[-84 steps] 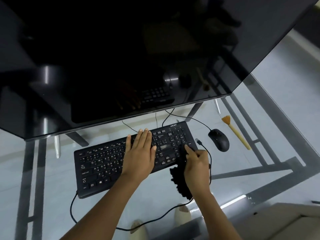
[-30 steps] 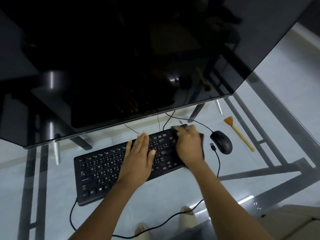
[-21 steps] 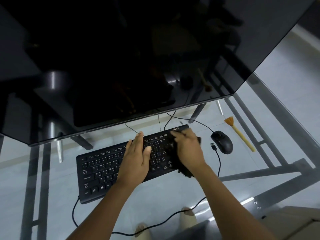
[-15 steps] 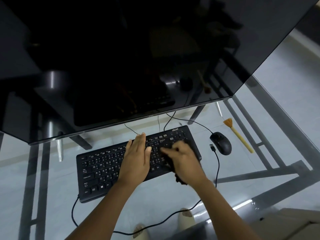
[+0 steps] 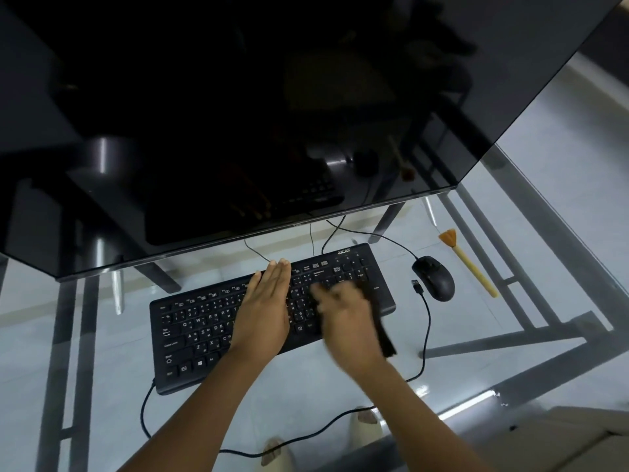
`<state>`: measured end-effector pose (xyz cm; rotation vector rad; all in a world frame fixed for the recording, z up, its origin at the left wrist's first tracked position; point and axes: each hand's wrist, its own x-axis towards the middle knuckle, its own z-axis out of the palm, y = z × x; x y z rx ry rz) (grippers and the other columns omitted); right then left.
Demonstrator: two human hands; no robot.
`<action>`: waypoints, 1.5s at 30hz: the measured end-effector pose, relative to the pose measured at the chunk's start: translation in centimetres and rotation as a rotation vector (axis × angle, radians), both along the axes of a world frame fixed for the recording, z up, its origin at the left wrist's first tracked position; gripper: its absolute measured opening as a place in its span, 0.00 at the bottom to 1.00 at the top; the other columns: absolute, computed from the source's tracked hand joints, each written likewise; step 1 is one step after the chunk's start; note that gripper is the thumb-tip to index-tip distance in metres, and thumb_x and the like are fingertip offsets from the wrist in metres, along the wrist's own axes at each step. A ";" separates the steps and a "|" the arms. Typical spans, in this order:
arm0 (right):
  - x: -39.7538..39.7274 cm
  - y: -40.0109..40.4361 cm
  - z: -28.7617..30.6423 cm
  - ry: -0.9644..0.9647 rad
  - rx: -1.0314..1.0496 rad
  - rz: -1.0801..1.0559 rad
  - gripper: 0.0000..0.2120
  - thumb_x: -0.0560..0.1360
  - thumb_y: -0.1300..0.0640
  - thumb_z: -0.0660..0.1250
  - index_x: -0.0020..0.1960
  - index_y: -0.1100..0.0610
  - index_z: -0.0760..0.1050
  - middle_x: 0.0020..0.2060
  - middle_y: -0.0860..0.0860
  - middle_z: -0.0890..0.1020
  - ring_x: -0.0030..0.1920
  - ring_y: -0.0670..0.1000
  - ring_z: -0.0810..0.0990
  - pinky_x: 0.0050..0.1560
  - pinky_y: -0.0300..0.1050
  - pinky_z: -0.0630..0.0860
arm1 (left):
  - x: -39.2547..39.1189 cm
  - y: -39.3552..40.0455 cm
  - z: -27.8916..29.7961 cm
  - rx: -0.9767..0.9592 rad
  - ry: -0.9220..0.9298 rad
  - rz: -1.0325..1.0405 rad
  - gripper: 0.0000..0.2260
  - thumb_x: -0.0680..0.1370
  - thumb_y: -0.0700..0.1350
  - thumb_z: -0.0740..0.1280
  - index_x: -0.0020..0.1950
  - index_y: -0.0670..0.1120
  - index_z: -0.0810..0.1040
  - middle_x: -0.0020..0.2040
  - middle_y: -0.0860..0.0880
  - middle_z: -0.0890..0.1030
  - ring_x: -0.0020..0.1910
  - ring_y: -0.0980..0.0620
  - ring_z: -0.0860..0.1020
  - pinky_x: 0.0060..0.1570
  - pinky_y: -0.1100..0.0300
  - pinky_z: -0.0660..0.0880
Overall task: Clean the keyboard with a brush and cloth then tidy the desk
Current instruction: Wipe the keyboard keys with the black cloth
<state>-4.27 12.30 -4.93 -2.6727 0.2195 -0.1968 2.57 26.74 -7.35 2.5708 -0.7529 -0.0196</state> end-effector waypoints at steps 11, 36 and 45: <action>2.0 -2.2 -0.6 -0.040 -0.048 -0.013 0.20 0.74 0.65 0.64 0.66 0.55 0.76 0.47 0.52 0.75 0.41 0.49 0.73 0.42 0.42 0.72 | -0.2 0.0 0.3 0.038 -0.011 -0.021 0.35 0.70 0.28 0.65 0.76 0.39 0.59 0.75 0.43 0.64 0.75 0.48 0.60 0.73 0.53 0.51; 3.1 -5.9 0.0 -0.032 0.086 -0.222 0.14 0.78 0.56 0.58 0.60 0.52 0.78 0.43 0.44 0.69 0.45 0.44 0.71 0.46 0.34 0.65 | 0.2 0.3 -0.5 0.113 -0.098 -0.025 0.25 0.75 0.36 0.66 0.73 0.41 0.67 0.74 0.44 0.67 0.74 0.47 0.63 0.73 0.47 0.60; -0.4 -4.8 -0.1 -0.095 0.130 0.113 0.11 0.75 0.53 0.70 0.56 0.51 0.83 0.44 0.49 0.75 0.40 0.37 0.72 0.43 0.33 0.76 | 0.1 5.3 0.2 0.184 -0.039 0.131 0.24 0.82 0.54 0.48 0.75 0.48 0.65 0.75 0.48 0.63 0.76 0.49 0.58 0.74 0.40 0.49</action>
